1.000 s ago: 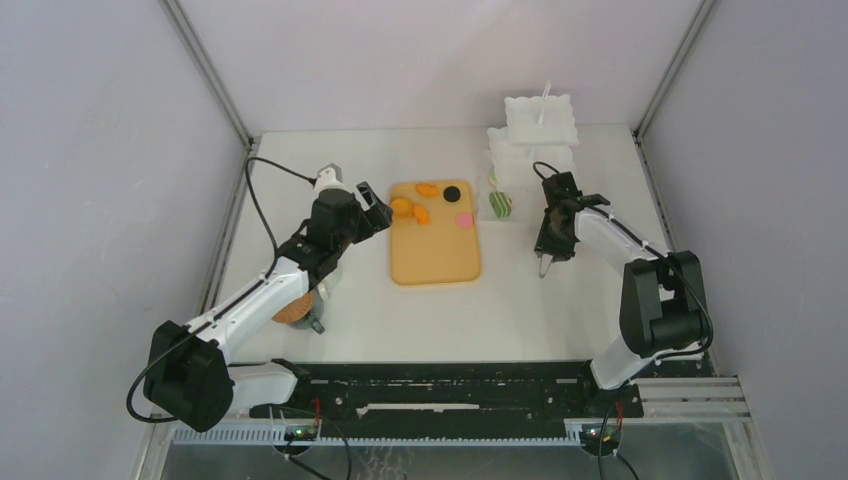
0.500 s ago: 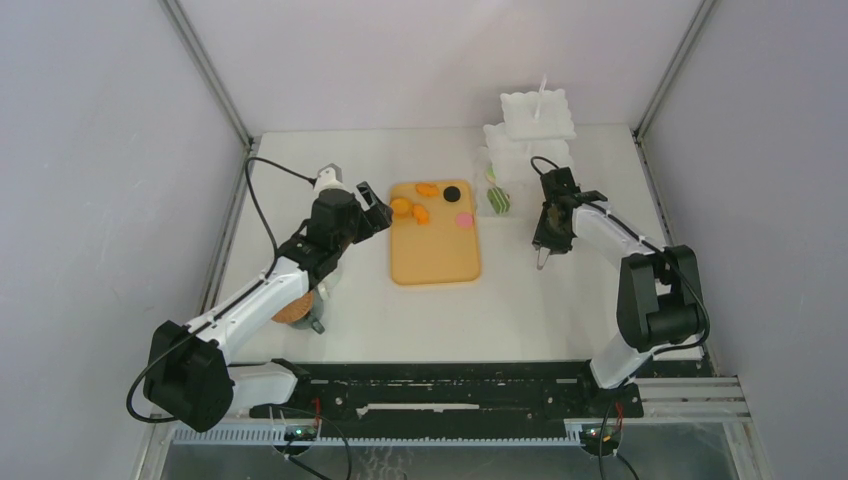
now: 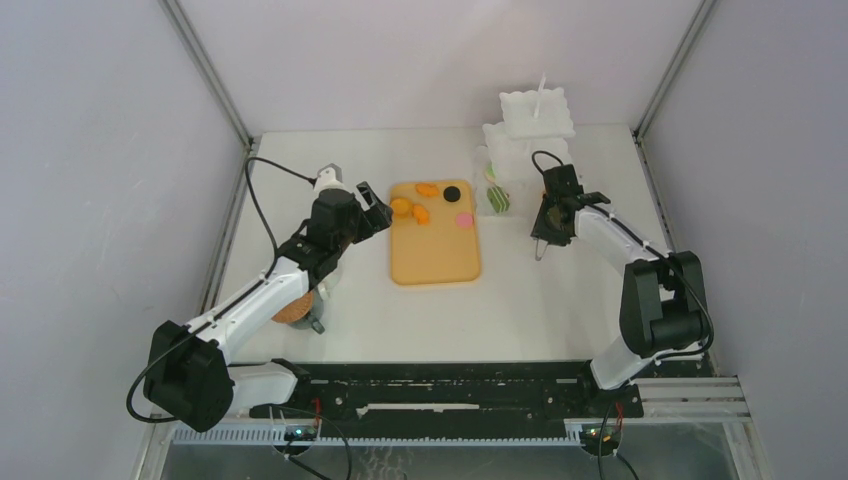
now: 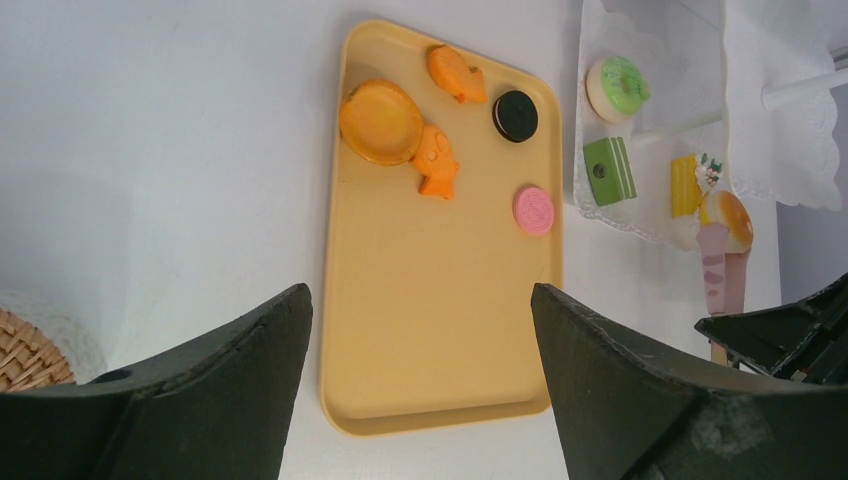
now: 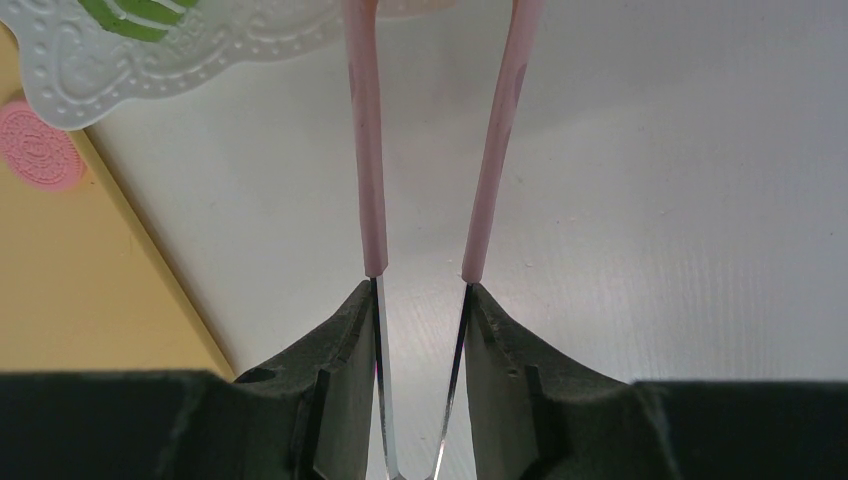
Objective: Serve the afternoon tea
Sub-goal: Place the desert on the desert table, then move the desert table to the center of the board.
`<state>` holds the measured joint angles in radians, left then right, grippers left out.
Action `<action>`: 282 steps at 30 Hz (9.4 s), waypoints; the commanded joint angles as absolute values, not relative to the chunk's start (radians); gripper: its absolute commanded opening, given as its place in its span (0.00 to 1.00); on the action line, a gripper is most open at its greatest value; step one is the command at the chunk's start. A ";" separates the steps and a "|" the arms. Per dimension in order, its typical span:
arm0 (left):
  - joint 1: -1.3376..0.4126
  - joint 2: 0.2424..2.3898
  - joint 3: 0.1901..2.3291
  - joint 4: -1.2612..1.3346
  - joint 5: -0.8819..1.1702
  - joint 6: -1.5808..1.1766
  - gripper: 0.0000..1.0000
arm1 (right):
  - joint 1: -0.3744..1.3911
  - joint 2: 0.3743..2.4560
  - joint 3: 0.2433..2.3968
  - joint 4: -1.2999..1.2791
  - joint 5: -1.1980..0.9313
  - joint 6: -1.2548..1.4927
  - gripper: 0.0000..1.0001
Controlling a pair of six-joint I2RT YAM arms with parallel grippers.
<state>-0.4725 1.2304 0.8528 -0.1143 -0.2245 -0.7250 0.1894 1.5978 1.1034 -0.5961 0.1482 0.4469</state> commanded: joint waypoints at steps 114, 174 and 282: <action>-0.494 2.186 1.643 0.426 0.785 -1.021 0.00 | -0.126 1.540 1.123 -0.471 0.195 0.474 0.22; -0.477 2.349 1.850 0.647 1.114 -1.231 0.09 | 0.106 1.488 0.997 -0.534 0.115 0.323 0.23; -0.524 2.297 1.740 0.647 1.026 -1.232 0.58 | 0.148 1.421 0.919 -0.604 0.058 0.414 0.50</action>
